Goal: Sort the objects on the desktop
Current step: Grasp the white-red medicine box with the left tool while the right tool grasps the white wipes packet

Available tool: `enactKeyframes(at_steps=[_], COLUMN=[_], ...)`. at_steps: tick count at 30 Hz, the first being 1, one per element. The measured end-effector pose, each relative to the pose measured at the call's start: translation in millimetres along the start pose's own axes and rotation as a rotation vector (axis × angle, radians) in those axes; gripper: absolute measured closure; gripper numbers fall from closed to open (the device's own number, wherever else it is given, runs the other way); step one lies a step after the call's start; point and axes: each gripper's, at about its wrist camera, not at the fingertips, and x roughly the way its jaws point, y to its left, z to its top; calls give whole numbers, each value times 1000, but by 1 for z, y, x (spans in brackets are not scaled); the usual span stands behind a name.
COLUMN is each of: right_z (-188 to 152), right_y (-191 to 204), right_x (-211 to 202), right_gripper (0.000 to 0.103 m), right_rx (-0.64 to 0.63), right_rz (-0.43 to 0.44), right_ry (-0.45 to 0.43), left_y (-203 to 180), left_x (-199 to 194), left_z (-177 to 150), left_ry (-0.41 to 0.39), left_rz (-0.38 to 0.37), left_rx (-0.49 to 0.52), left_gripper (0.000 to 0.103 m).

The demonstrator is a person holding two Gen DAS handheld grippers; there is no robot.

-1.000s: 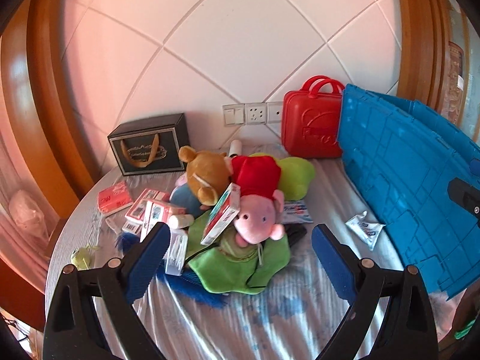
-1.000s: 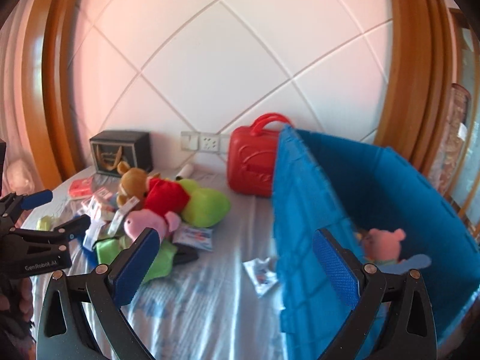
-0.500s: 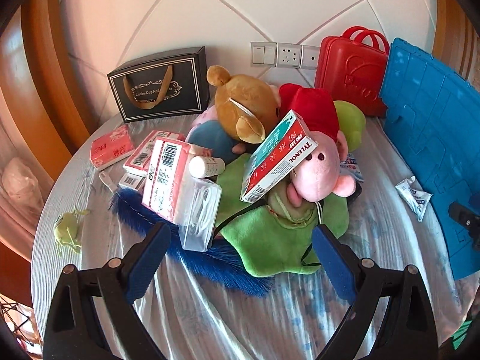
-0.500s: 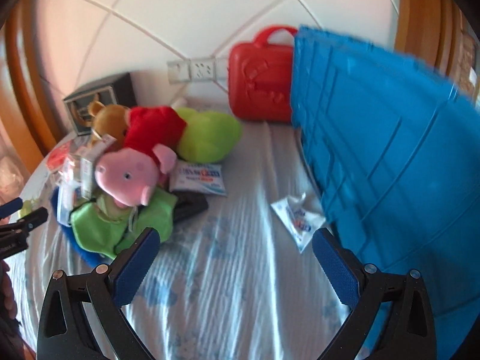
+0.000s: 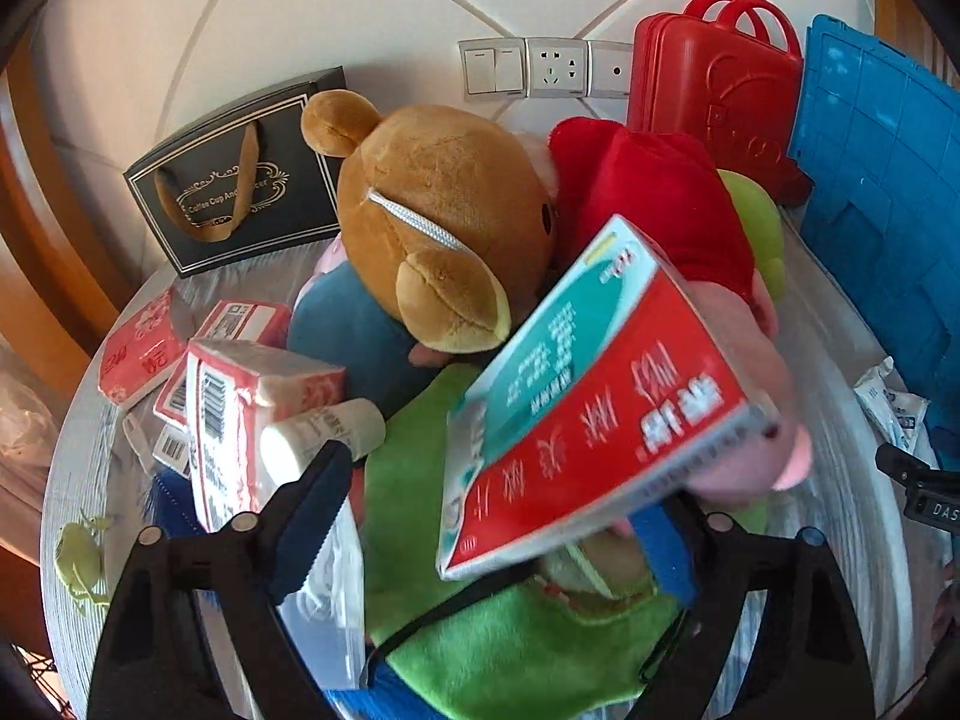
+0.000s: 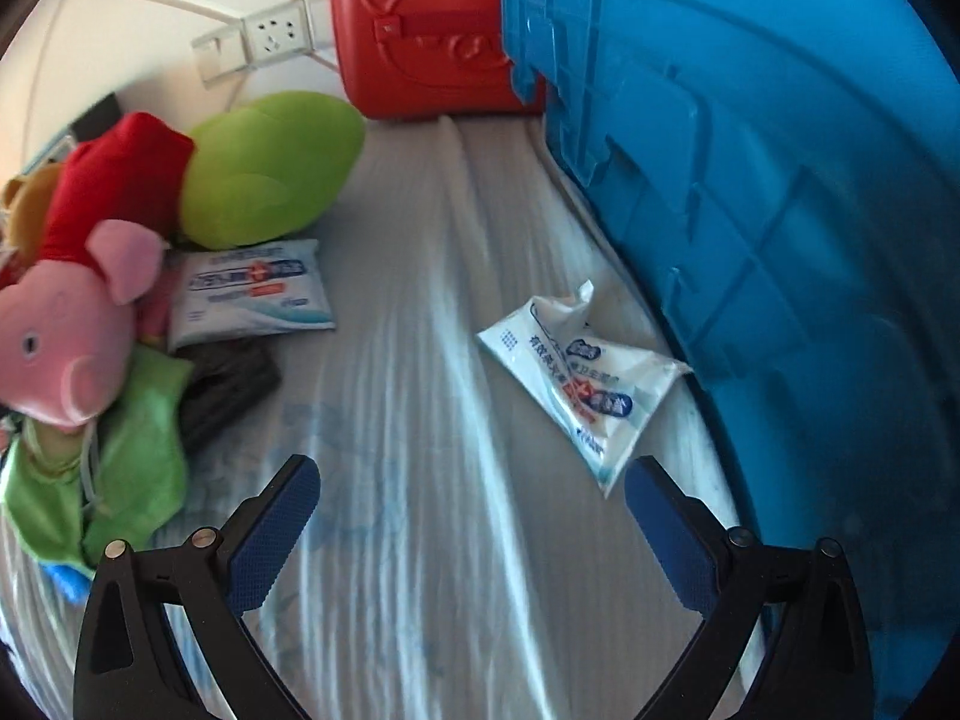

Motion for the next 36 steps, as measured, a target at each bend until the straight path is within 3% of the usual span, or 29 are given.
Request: enactKeyframes(at_steps=[4, 7, 8, 12, 14, 15, 18, 21, 28, 36], right_z=[12, 20, 22, 28, 28, 26, 21, 16, -7, -19], right_y=[2, 0, -1, -11, -13, -11, -8, -8, 8, 37], right_x=[35, 58, 64, 78, 77, 75, 64, 53, 8, -69], right_gripper=[0, 0, 0, 0, 3, 11, 56, 73, 77, 81], right_rx=[-14, -39, -43, -18, -17, -23, -41, -40, -71, -158], right_rz=[-71, -142, -153, -152, -149, -153, -156, -108, 17, 119], right_ry=[9, -8, -6, -11, -13, -19, -39, -31, -56, -170], left_y=[2, -2, -3, -5, -6, -6, -5, -3, 6, 5], left_x=[14, 16, 16, 14, 12, 10, 0, -14, -56, -110], left_z=[11, 16, 17, 16, 13, 12, 5, -2, -19, -35], left_ry=[-6, -18, -14, -9, -5, -4, -3, -6, -29, -87], left_rz=[-52, -70, -80, -78, -84, -77, -75, -63, -40, -16], left_rx=[-17, -8, -7, 0, -3, -3, -10, -12, -39, -53], left_gripper=[36, 57, 65, 81, 84, 84, 85, 85, 85, 85])
